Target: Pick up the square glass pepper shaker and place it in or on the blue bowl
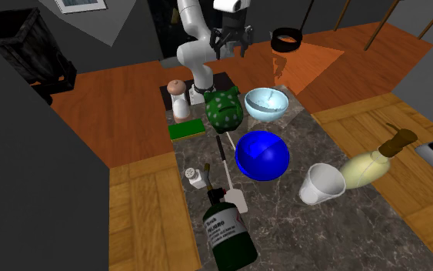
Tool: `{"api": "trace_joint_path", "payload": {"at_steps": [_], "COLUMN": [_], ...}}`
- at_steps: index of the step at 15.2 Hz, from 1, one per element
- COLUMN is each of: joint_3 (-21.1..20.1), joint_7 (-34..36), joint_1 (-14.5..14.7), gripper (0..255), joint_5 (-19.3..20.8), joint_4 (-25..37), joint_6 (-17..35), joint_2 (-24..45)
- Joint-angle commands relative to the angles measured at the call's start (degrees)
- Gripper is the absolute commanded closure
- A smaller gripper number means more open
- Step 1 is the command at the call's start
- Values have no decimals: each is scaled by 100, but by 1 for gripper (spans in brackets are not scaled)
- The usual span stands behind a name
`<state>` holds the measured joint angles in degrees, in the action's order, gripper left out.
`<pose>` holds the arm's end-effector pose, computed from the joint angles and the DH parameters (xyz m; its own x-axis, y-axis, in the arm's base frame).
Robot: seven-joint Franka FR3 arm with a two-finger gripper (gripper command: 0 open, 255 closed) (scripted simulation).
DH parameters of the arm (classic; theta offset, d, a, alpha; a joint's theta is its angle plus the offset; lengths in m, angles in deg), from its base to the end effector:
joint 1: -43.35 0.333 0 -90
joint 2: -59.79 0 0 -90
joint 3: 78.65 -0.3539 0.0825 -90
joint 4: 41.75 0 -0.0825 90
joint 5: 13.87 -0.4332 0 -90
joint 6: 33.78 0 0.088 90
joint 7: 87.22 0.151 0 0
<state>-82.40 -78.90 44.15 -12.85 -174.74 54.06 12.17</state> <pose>0.3129 0.0285 0.6021 0.9950 -0.0854 0.0511 -0.0884 -0.9943 0.0593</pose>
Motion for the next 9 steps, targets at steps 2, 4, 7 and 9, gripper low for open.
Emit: {"api": "trace_joint_path", "payload": {"at_steps": [2, 4, 7, 9], "joint_3": [79, 236, 470, 626], "joint_7": [-40, -121, -243, -328], "joint_1": [-41, -119, -226, -288], "gripper": [0, 0, 0, 0], "joint_5": [30, 82, 134, 148], "joint_4": [-23, -47, -29, 18], "joint_6": [181, 539, 1062, 1397], "joint_2": [108, 342, 734, 1019]}}
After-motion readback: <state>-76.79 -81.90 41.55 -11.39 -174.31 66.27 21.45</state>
